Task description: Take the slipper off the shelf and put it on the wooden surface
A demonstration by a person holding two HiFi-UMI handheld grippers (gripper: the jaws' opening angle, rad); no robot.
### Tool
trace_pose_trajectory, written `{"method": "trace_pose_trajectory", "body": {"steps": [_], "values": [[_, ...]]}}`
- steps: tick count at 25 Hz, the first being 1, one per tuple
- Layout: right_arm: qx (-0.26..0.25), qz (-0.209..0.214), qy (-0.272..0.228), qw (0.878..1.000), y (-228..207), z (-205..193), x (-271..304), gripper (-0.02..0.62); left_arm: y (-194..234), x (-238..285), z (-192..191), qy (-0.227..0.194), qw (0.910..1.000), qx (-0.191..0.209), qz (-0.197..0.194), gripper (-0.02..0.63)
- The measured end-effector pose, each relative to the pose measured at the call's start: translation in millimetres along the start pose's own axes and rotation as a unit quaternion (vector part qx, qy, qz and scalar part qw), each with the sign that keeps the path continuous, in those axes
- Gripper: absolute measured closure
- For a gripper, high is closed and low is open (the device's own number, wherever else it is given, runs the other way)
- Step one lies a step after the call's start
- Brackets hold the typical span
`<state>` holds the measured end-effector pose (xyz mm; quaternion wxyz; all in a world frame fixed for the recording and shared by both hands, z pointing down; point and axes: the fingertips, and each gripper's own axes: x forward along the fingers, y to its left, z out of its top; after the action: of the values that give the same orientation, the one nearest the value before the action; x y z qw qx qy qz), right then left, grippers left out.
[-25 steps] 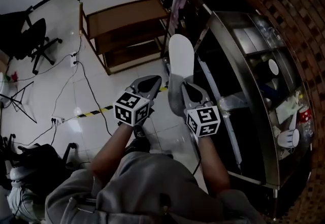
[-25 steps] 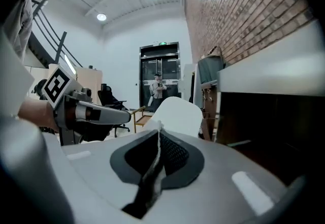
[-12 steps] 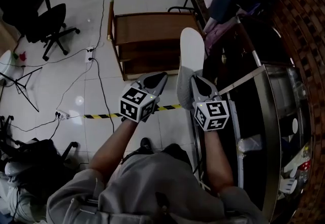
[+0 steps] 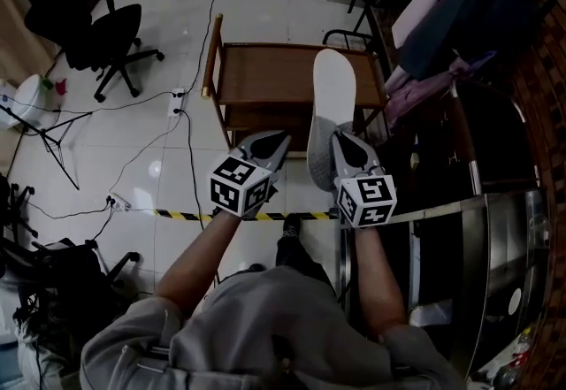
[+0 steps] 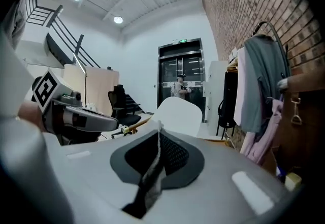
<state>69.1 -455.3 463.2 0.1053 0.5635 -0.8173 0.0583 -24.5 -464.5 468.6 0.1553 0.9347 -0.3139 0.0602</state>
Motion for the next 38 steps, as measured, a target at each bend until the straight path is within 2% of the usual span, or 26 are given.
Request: {"method": "trace_pose_trajectory", "body": {"steps": [6, 12, 19, 24, 30, 38], "values": [[0.009, 0.036, 0.002, 0.999, -40, 6, 61, 0.588, 41, 51, 14, 0.013, 0.9991, -0.009, 0.04, 0.614], [0.02, 0.061, 0.011, 0.998, -72, 3, 111, 0.588, 68, 91, 25, 0.016, 0.9978, -0.011, 0.063, 0.614], [0.016, 0.067, 0.049, 0.996, -87, -16, 172, 0.588, 121, 115, 10, 0.028, 0.996, -0.031, 0.079, 0.614], [0.011, 0.058, 0.086, 0.995, -92, -43, 233, 0.588, 164, 134, -7, 0.042, 0.9952, -0.047, 0.074, 0.614], [0.017, 0.054, 0.133, 0.989, -101, -94, 310, 0.584, 215, 157, -30, 0.059, 0.9934, -0.069, 0.071, 0.614], [0.019, 0.052, 0.187, 0.981, -104, -149, 380, 0.583, 250, 171, -47, 0.073, 0.9903, -0.1, 0.063, 0.614]]}}
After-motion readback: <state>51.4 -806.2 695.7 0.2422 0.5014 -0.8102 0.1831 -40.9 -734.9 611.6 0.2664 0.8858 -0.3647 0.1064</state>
